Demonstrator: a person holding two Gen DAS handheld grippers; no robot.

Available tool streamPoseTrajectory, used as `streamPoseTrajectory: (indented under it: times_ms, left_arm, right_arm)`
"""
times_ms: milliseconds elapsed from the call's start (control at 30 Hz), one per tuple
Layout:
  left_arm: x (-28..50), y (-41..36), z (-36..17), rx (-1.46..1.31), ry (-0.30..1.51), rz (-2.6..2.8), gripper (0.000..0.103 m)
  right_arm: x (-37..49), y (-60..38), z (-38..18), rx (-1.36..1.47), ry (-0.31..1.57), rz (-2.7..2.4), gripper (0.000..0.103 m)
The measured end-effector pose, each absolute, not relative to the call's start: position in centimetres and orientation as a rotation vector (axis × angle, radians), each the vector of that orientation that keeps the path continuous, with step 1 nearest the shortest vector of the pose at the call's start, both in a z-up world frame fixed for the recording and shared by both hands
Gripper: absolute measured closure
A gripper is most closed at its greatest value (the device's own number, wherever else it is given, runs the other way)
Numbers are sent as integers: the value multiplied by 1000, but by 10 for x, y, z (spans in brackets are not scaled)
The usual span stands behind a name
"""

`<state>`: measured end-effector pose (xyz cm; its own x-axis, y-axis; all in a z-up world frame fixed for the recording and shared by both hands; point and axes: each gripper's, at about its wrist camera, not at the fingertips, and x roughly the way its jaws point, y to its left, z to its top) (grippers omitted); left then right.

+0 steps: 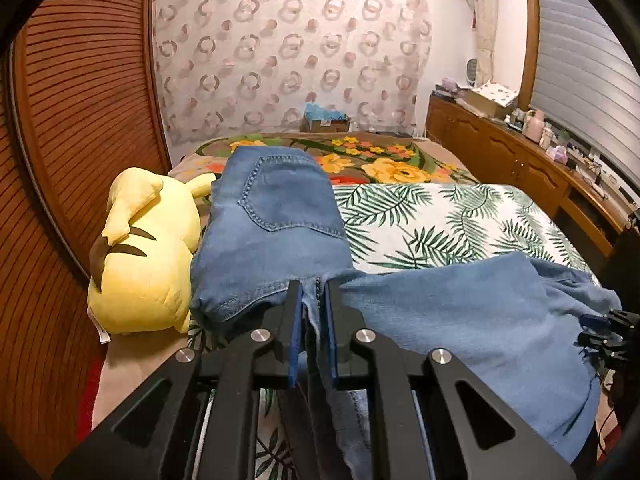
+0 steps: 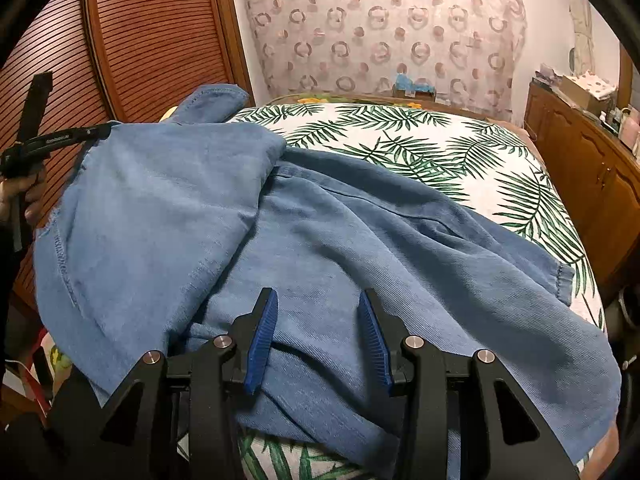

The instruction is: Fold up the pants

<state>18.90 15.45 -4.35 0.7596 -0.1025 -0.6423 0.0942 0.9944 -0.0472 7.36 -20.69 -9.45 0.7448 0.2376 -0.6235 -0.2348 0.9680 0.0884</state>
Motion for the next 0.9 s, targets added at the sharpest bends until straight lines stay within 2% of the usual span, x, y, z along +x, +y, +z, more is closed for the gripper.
streamPoseTrajectory:
  times_ms: [100,200,267,300,333,367,900]
  left_arm:
    - [186,151,-45,-7,708,-94,90]
    - [179,146,-43,12,709,-75,77]
    - [175,143,-42,14,696,-78,44]
    - [171,140,-40,9,686,-94,37]
    - [169,138,-38,7,681,-100,25]
    - [165,135,-37,4,673,-105,22]
    - [130,37,-58,31,718,-294,22]
  right_arm:
    - [72,-211,-96,12,685,260,59]
    - [72,-209,-97,11,686,258,59]
    - [73,-208,-97,10,686,257,59]
    - [73,-207,-97,10,686,256,59]
    - [73,-208,-98,11,687,255,59]
    - [74,-208,-99,12,689,254,59]
    - [66,-207,-109,-25,653,245,58]
